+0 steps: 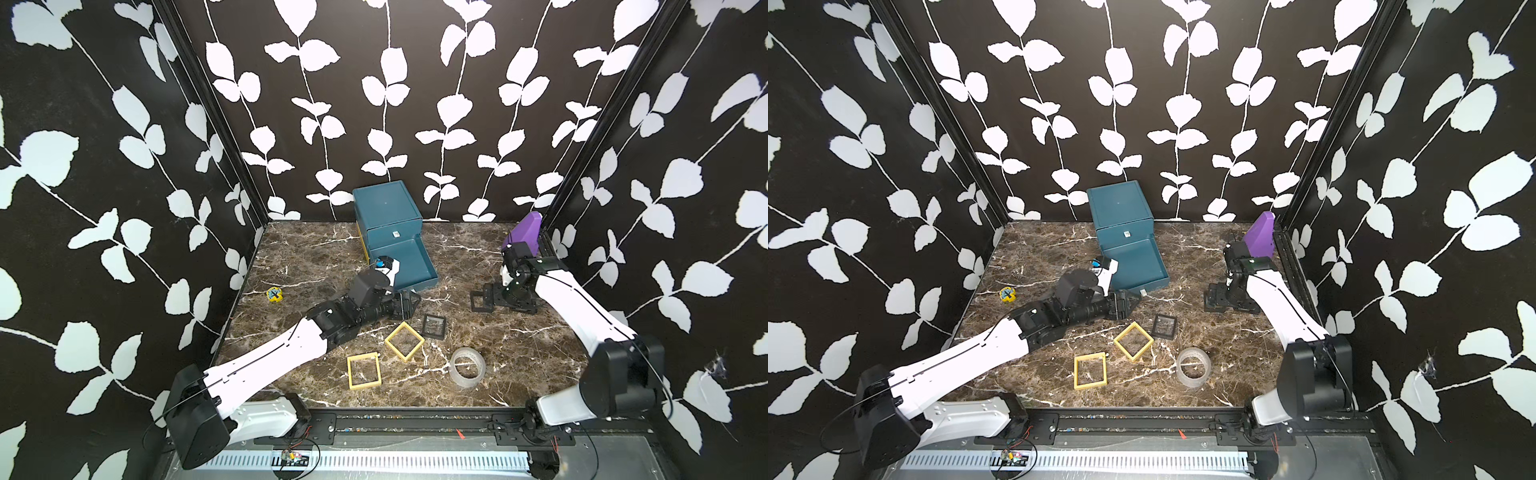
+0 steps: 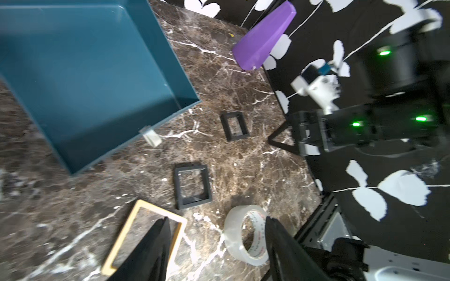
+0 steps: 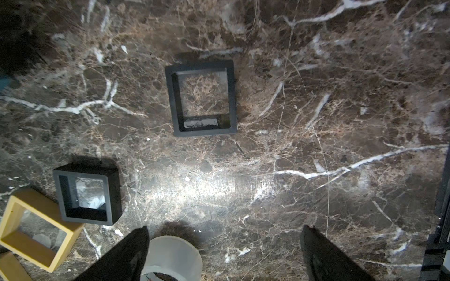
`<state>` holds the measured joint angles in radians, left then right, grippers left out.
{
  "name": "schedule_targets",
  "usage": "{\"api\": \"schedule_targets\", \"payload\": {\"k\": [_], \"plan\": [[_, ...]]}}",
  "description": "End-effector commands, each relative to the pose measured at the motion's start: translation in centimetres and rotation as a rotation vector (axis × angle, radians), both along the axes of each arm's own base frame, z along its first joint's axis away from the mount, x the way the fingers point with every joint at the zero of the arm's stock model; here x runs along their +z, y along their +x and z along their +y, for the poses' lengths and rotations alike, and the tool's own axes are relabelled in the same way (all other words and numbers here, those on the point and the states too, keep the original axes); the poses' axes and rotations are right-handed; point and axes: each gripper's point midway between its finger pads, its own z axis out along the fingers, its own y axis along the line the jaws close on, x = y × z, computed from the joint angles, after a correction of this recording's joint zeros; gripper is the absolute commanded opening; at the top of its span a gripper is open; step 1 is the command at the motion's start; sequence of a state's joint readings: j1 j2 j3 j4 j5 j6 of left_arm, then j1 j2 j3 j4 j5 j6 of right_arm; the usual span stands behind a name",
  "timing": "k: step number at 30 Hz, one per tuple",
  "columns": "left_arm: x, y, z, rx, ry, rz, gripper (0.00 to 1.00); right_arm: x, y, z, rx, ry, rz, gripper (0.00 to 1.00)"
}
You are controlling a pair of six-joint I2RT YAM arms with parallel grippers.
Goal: Place the brooch boxes into the drawer by color
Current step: Pick up the brooch box from the center of the board.
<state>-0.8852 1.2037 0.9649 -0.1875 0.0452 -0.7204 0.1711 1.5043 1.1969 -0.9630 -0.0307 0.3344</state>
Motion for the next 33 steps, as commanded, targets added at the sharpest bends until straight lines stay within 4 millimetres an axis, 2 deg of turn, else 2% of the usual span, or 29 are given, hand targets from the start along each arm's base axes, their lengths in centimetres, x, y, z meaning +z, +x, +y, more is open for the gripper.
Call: {"api": "schedule_targets", "payload": {"k": [1,4,6,21,28,29,33], "plan": [[2.7,0.3,-2.1,-0.014,-0.139,-0.046,0.60,-1.4,0.9,0.3,0.066,0.013,0.015,1.00],[2.7,0.2,-3.0,-0.026,-0.166,-0.032,0.60,-1.9,1.8,0.2,0.081,0.000,0.016,1.00],[2.6,0.1,-3.2,-0.028,-0.158,-0.029,0.60,-3.0,2.2,0.5,0.093,0.006,0.040,1.00],[3.2,0.0,-2.8,-0.033,-0.122,-0.036,0.59,-6.3,5.6,1.6,0.105,0.035,0.052,1.00],[3.5,0.1,-2.8,-0.035,-0.112,-0.048,0.60,-7.9,6.0,1.0,0.108,-0.005,0.089,1.00],[3.7,0.1,-2.8,-0.036,-0.113,-0.051,0.60,-7.3,7.1,1.2,0.109,-0.004,0.063,1.00],[3.7,0.2,-2.8,-0.034,-0.105,-0.055,0.60,-8.3,7.4,1.1,0.108,-0.012,0.083,0.96]]}}
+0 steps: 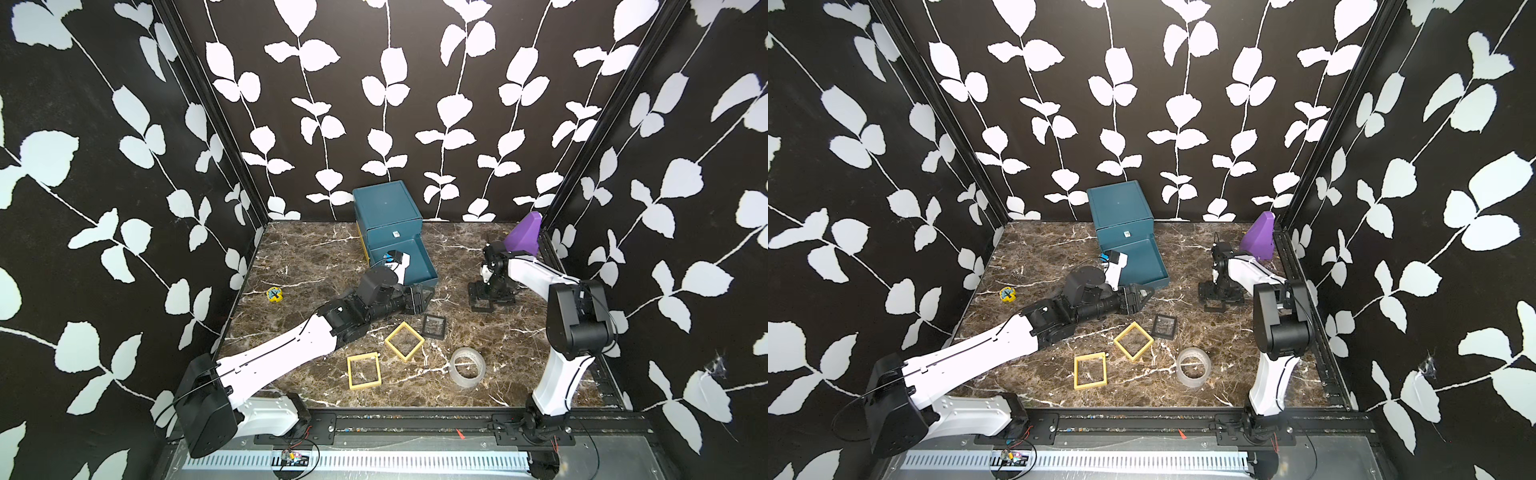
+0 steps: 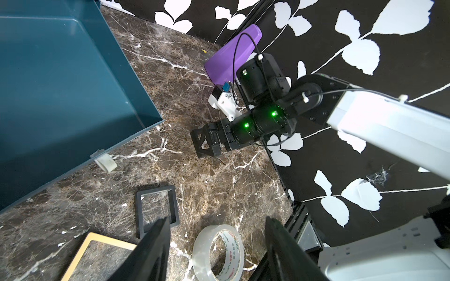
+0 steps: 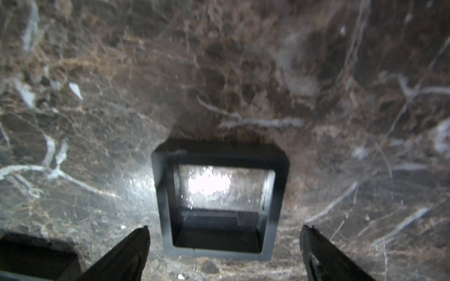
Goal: Place the brooch boxes into the drawer by color
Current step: Pick up the brooch box from the center of the board.
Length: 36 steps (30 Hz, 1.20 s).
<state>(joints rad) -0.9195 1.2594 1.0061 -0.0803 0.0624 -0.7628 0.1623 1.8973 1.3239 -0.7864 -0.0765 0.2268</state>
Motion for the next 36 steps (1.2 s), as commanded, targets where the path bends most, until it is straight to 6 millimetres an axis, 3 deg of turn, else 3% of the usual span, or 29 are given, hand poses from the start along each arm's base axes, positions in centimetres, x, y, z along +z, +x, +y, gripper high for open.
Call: {"api": "schedule_targets", "payload": {"k": [1,10,18,21,25,31,36], "plan": [[1.6,0.0,0.1,-0.001,-0.005,-0.037,0.60,-0.3,0.9,-0.5,0.004,-0.026,-0.008,0.94],[1.6,0.1,0.2,-0.002,0.011,-0.033,0.60,-1.7,1.0,-0.6,-0.006,-0.035,0.005,0.79],[1.3,0.5,0.3,0.009,0.012,-0.019,0.60,-1.7,0.8,-0.7,-0.015,-0.034,-0.003,0.61],[1.5,0.9,0.9,0.025,0.008,-0.017,0.60,0.2,1.2,-0.6,-0.013,-0.044,-0.056,0.57],[1.7,1.5,2.7,0.078,0.020,-0.018,0.60,4.8,1.4,1.2,0.045,-0.064,-0.165,0.56],[1.7,2.5,7.3,0.205,0.052,-0.013,0.59,11.7,0.9,6.7,0.150,-0.035,-0.301,0.55],[1.3,2.9,10.6,0.296,0.079,-0.003,0.59,15.5,0.9,11.5,0.196,0.032,-0.383,0.54]]}}
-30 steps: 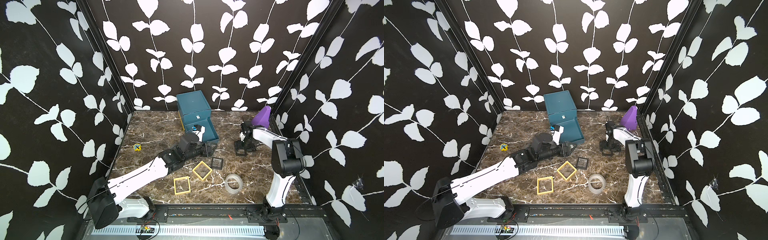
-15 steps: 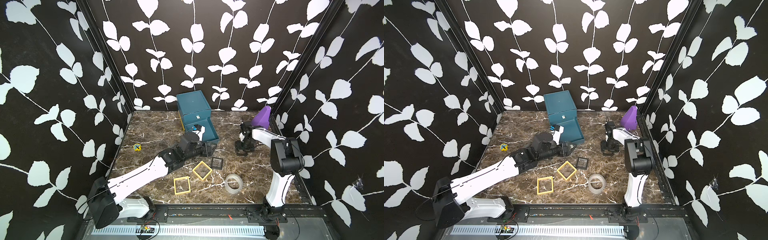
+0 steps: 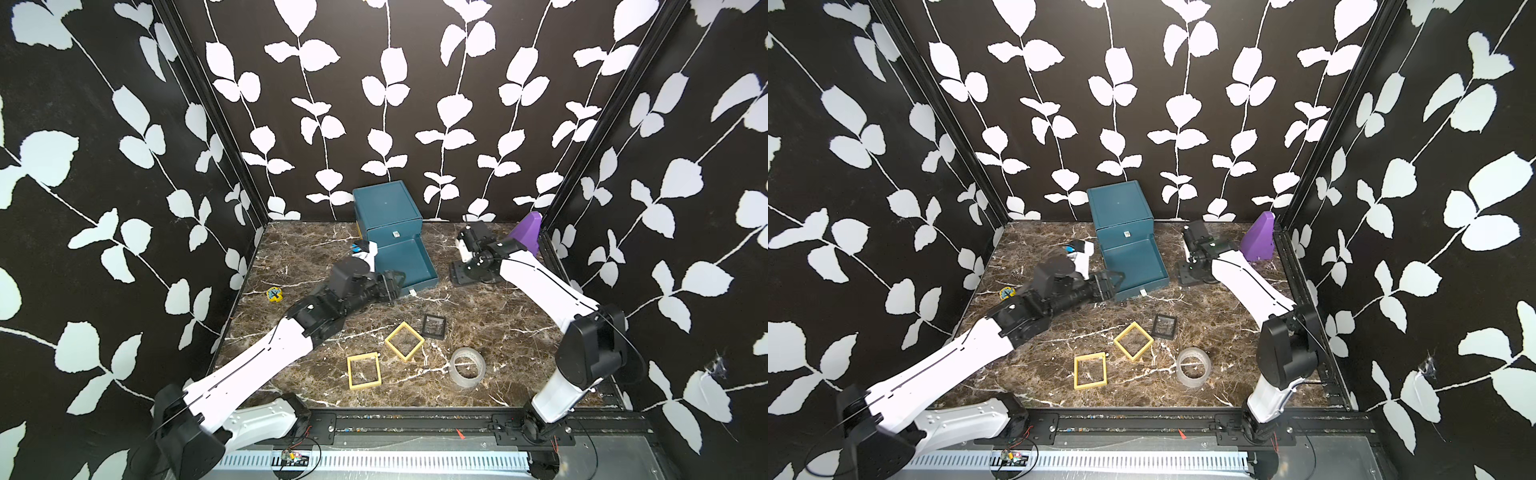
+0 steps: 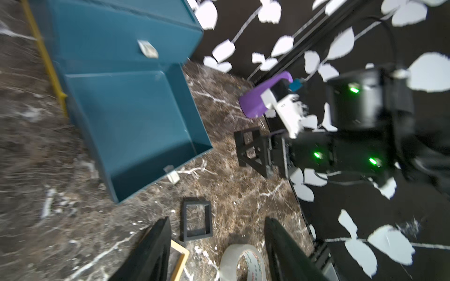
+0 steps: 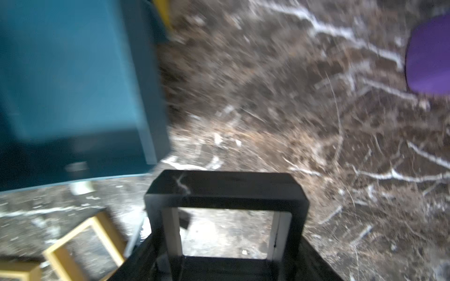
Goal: Place the brooch boxes into the drawer by color
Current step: Pick up the brooch box from the center of the board, then place the brooch box in the drawer.
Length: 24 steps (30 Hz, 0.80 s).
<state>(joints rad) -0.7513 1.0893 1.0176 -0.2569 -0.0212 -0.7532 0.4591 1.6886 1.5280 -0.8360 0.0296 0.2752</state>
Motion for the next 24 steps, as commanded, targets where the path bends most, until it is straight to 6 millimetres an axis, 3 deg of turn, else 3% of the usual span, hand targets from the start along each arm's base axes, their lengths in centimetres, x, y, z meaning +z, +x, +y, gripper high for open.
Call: {"api": "schedule_targets", "payload": {"k": [1,5,11,18,24], "plan": [[-1.8,-0.1,2.5,0.070,0.049,0.042,0.59,1.9,-0.2,1.8,-0.006,0.022,-0.019,0.54],[-2.0,-0.2,3.4,0.098,0.046,0.051,0.59,2.6,0.3,5.0,0.029,0.059,-0.028,0.54],[-1.7,0.3,4.4,0.130,0.040,0.055,0.59,1.7,1.2,9.1,0.079,0.068,-0.020,0.54],[-1.4,0.0,4.5,0.127,0.034,0.048,0.59,0.0,2.8,11.2,0.074,0.045,-0.008,0.54],[-1.4,-0.1,4.2,0.113,0.026,0.054,0.59,-1.5,4.2,11.5,0.073,-0.031,0.019,0.55]]}}
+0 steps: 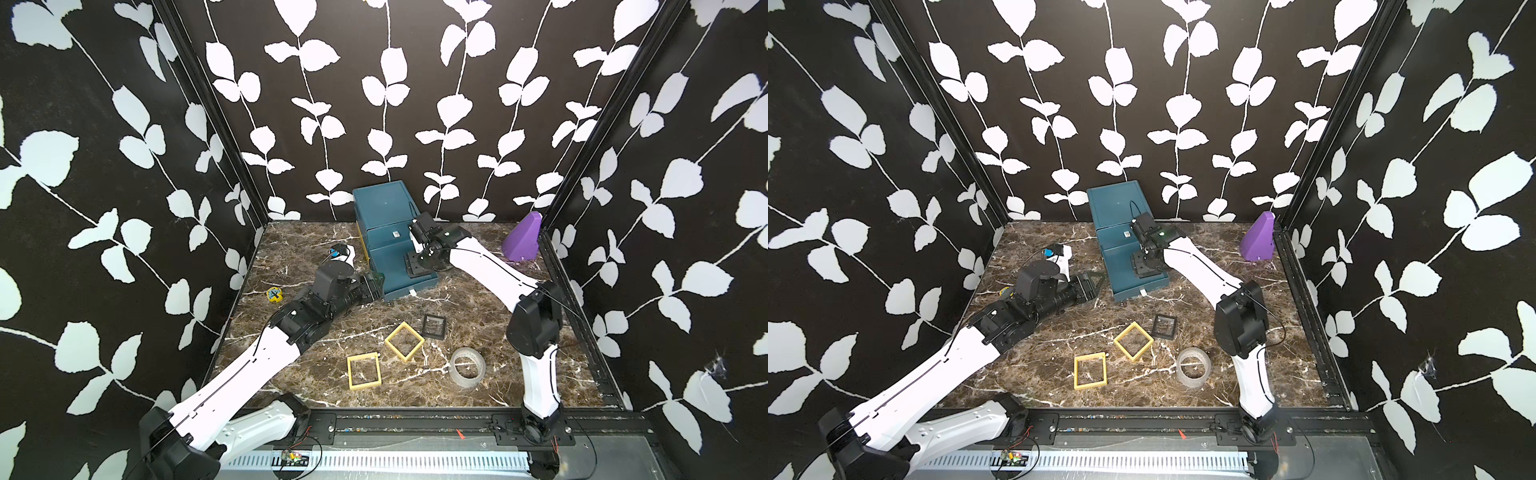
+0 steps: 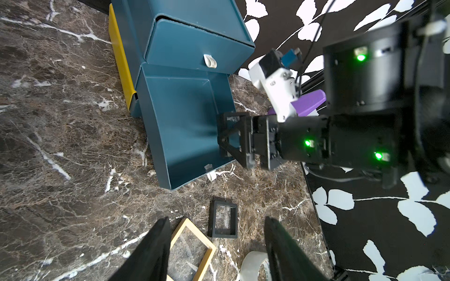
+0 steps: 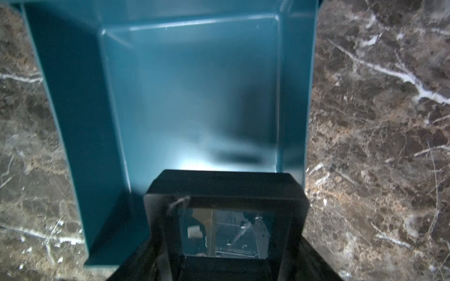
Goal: Place the brooch boxes into the drawer by color
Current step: Place the brooch box in the drawer.
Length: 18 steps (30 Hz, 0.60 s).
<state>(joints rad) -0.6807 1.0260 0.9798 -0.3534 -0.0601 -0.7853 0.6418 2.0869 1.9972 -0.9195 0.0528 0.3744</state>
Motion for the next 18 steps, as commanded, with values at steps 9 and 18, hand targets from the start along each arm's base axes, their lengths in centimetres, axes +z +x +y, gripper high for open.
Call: {"api": "schedule_targets", "payload": {"k": [9,18], "plan": [[0.6,-0.4,0.0,-0.018,-0.017,-0.008,0.59,-2.0,0.3,-0.3,-0.014,-0.092,0.035,0.63],[0.6,-0.3,-0.4,-0.036,-0.015,-0.003,0.60,-3.6,0.6,0.3,-0.009,-0.109,0.071,0.79]]}}
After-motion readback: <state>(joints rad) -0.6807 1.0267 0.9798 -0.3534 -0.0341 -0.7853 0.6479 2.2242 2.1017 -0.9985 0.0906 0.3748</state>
